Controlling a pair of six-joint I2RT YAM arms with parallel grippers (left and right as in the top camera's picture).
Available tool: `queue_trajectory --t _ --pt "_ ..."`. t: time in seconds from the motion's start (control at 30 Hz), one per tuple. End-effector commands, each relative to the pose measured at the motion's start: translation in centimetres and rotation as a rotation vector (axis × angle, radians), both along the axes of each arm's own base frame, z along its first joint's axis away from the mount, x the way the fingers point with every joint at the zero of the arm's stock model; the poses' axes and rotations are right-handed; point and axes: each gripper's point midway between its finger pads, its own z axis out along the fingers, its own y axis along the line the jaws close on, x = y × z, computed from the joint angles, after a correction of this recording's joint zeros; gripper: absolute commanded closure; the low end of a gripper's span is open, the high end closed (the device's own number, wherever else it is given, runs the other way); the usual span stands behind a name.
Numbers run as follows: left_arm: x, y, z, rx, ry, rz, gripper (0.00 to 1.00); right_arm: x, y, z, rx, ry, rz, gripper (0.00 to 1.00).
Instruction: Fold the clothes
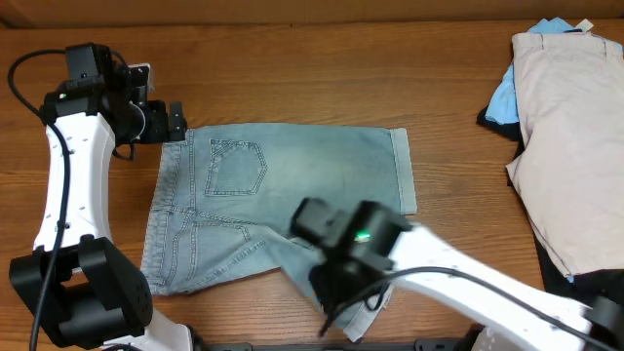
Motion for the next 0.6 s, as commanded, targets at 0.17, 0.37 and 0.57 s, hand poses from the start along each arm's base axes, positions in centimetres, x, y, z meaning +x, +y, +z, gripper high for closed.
queue_trajectory --t 0.17,0.37,0.57 --pt "-0.2 -2.7 -0.8 -0.051 0.034 -0.083 0.05 16.8 -6.0 3.8 0.108 -0.444 -0.426 0.2" --pt "-2.0 -5.8 -4.7 -0.085 0.217 -0.124 0.17 22.7 -9.8 -1.4 0.011 -0.399 -0.519 0.2" --pt "-3.6 -6.1 -7.7 -0.094 0.378 0.018 0.21 24.1 -10.8 -7.5 -0.105 -0.302 -0.493 0.2"
